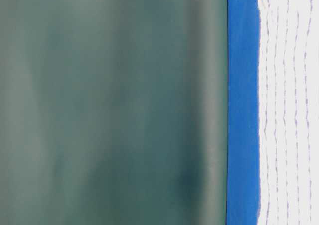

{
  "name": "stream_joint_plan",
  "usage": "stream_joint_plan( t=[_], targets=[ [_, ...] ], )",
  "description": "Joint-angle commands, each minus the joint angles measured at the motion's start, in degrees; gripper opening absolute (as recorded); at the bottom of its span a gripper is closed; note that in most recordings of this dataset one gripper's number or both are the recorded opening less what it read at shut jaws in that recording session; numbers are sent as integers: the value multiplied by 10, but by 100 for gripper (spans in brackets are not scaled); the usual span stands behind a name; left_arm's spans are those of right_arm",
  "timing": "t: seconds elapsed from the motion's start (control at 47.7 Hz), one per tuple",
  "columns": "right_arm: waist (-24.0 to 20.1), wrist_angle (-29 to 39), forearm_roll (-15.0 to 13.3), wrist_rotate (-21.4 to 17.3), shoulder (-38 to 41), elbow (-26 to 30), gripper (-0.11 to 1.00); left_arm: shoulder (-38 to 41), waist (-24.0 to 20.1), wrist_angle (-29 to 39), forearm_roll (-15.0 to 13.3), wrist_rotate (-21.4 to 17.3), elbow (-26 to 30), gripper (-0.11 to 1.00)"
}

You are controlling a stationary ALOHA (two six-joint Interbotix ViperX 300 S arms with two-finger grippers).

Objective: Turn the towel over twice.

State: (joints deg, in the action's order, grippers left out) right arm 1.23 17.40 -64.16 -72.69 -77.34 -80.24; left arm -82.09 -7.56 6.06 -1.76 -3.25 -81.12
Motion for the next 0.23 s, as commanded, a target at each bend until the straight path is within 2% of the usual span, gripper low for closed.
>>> stream_joint_plan(
  t=[0.0, 0.21],
  targets=[
    [1, -2, -3, -1, 5, 8, 55, 5, 0, -3, 0, 1, 6, 70],
    [1, -3, -2, -1, 5, 8, 55, 5, 0, -3, 0, 1, 6, 70]
  ],
)
